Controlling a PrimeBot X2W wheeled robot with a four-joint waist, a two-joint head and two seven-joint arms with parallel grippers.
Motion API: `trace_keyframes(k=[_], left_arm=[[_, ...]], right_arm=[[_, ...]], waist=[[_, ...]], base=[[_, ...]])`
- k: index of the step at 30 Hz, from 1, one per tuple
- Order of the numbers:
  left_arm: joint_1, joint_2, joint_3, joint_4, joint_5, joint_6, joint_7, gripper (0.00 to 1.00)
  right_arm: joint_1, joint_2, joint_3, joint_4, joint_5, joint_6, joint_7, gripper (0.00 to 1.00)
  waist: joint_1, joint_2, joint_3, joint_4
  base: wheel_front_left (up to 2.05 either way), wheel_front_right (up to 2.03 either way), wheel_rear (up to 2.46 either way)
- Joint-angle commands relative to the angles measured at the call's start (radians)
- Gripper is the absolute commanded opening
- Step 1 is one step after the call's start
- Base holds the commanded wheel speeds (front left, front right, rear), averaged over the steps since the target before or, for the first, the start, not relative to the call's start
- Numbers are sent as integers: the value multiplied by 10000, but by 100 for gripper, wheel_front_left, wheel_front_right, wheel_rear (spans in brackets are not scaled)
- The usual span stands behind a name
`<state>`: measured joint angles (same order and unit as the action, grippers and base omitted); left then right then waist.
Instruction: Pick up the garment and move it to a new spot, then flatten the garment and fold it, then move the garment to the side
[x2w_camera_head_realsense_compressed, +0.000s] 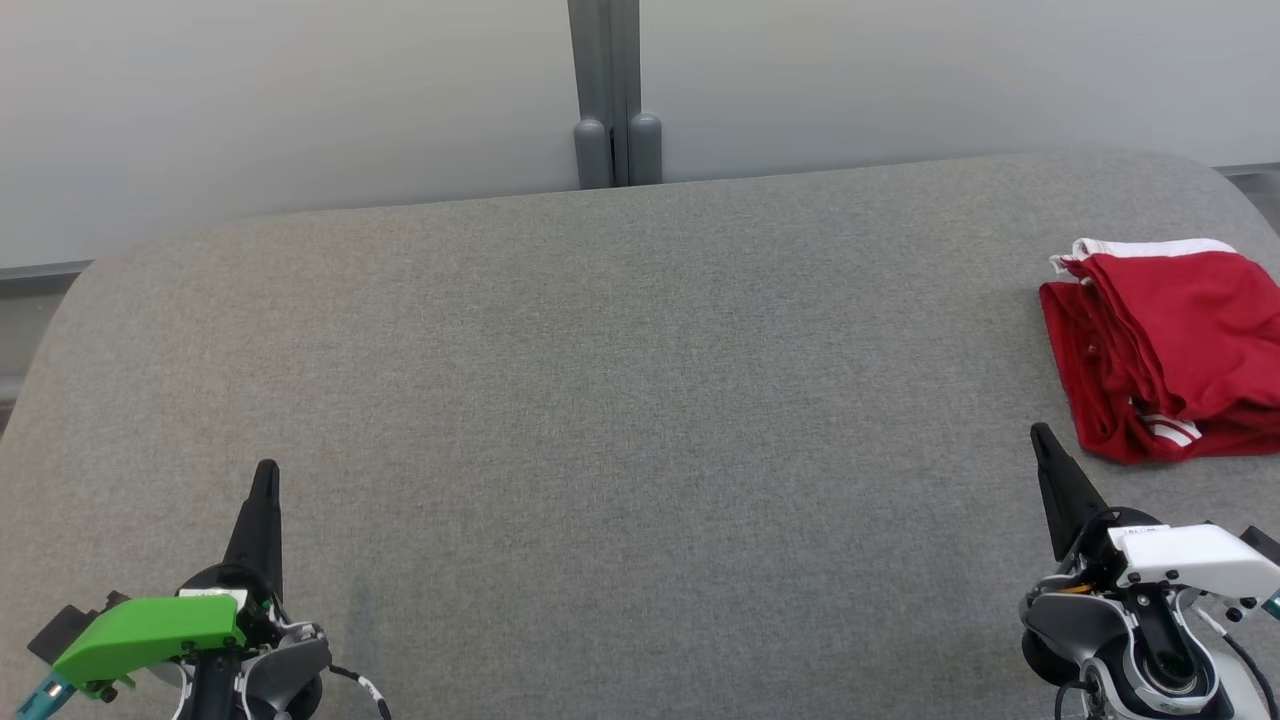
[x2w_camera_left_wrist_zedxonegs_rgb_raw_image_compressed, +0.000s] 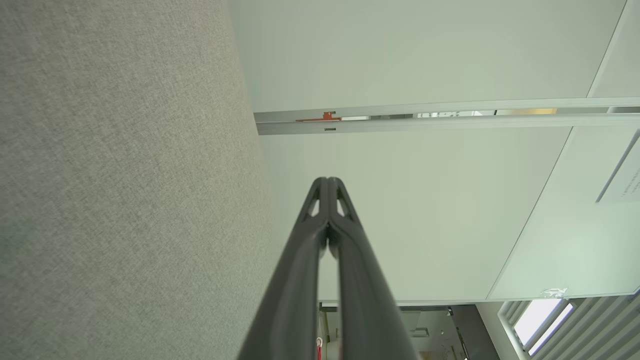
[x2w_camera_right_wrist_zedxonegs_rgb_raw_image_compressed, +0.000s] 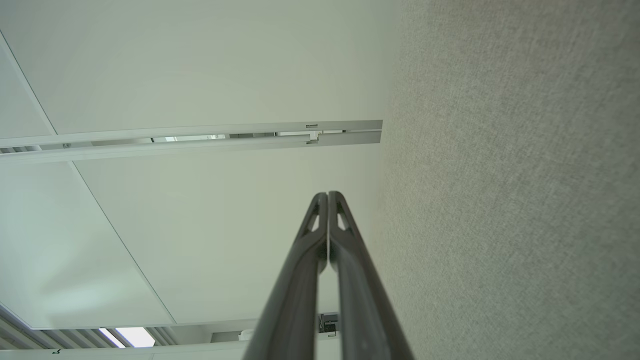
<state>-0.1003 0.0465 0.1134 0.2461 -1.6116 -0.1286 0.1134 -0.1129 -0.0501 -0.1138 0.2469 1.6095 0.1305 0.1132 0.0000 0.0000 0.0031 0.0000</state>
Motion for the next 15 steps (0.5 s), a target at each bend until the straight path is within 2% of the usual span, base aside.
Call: trace_keyframes(k=[1,15], left_arm=[[-147,69,29,-23,-26,-45,48,0],[-134,69,28,-22,-25,-43,48,0]], right_arm=[[95,0,-22,-53,61,5,41,0],[93,0,-21,-50,62,4,41,0]], waist=[[0,0,0,0],[0,0,0,0]], base=[[0,0,0],[0,0,0]])
